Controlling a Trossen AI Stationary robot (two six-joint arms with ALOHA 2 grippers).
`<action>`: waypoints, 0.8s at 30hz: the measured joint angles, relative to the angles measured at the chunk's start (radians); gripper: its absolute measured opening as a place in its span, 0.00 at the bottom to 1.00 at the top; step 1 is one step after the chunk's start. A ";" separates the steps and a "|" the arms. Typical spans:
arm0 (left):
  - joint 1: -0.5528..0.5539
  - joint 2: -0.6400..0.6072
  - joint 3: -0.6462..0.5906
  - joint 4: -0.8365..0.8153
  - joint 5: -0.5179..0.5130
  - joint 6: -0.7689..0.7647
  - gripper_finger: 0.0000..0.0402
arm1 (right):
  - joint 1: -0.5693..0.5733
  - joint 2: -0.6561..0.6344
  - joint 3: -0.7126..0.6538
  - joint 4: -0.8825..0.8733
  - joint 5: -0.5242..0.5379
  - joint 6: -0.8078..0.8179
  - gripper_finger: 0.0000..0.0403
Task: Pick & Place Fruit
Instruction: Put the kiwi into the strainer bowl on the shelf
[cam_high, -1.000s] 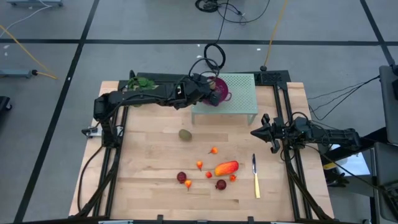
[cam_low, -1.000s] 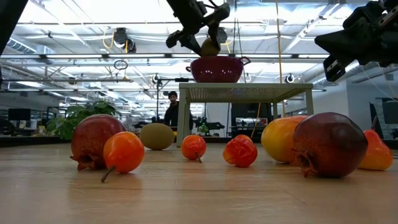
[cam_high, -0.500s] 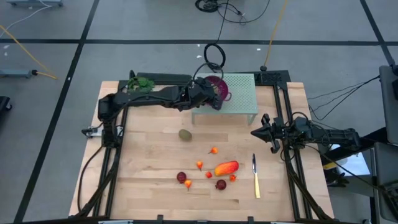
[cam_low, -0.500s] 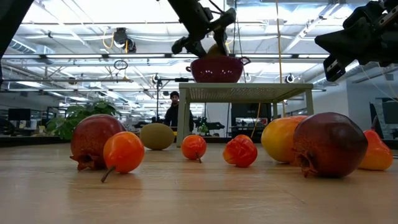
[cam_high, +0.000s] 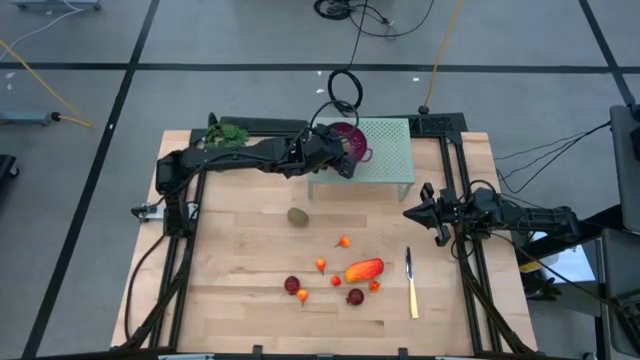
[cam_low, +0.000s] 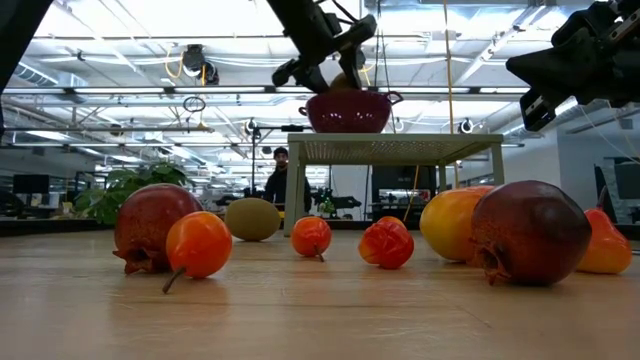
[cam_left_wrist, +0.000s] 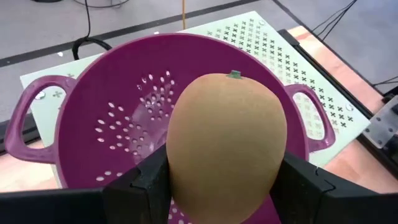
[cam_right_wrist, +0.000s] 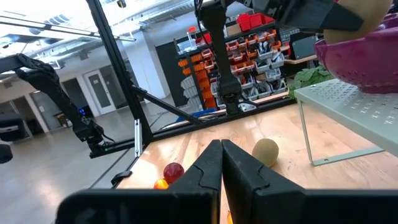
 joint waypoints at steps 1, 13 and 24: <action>0.002 0.000 0.000 -0.002 0.000 0.001 0.52 | 0.000 0.000 0.000 0.000 0.000 0.000 0.01; 0.037 0.000 0.000 -0.003 0.078 0.011 0.52 | 0.000 0.000 0.000 0.000 0.000 0.000 0.01; 0.041 -0.001 0.000 0.005 0.100 0.061 0.52 | 0.000 0.000 0.000 0.000 0.000 0.000 0.01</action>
